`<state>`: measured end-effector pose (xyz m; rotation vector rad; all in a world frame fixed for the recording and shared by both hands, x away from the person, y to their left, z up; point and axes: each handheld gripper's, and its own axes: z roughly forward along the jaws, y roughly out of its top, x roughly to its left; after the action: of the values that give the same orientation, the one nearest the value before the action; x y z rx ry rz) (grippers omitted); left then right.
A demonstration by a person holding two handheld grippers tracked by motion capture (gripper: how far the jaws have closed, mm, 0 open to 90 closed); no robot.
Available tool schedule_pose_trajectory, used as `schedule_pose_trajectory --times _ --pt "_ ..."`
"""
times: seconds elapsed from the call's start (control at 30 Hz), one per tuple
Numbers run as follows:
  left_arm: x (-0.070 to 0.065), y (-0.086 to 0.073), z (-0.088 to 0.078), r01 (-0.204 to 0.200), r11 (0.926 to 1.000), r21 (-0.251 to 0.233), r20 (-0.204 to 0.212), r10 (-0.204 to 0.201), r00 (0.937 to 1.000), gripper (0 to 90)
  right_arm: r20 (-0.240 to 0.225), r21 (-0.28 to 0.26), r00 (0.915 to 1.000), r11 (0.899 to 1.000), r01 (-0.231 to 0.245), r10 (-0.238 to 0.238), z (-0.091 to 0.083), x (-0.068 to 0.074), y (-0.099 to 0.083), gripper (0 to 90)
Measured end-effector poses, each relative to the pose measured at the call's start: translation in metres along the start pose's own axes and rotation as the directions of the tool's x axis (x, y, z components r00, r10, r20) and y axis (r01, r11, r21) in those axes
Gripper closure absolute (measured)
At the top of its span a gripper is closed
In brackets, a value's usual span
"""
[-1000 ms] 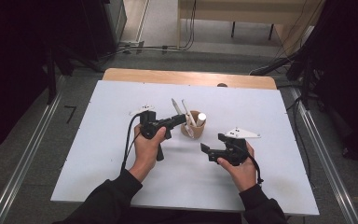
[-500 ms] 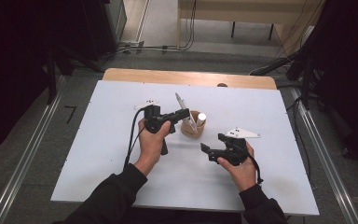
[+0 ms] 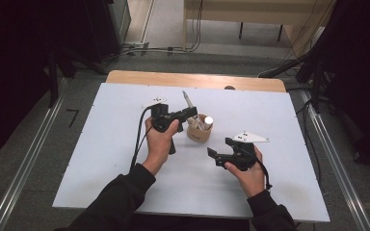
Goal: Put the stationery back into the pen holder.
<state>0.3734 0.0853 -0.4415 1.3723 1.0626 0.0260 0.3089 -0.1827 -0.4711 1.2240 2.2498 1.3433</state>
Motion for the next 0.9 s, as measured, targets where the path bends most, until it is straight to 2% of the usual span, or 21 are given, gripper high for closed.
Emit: schedule_pose_trajectory --times 0.33,0.67,0.77,0.9 --pt "0.006 -0.001 0.008 -0.024 0.9997 0.001 -0.030 0.024 0.9992 80.4 -0.002 0.002 1.0000 1.000 -0.004 0.004 0.000 -0.001 0.000 13.1" --pt "0.006 -0.003 0.017 -0.052 0.9978 0.042 -0.056 0.054 0.9969 79.9 -0.003 0.002 1.0000 1.000 -0.005 0.005 0.000 -0.001 -0.001 13.1" --pt "0.007 -0.005 0.018 -0.056 0.9968 0.057 -0.063 0.059 0.9963 76.6 -0.002 0.003 1.0000 1.000 -0.006 0.006 0.000 -0.001 -0.001 13.1" --pt "0.006 -0.005 0.018 -0.066 0.9962 0.057 -0.071 0.070 0.9950 67.8 -0.002 0.002 1.0000 1.000 -0.005 0.005 0.000 -0.001 -0.001 13.1"
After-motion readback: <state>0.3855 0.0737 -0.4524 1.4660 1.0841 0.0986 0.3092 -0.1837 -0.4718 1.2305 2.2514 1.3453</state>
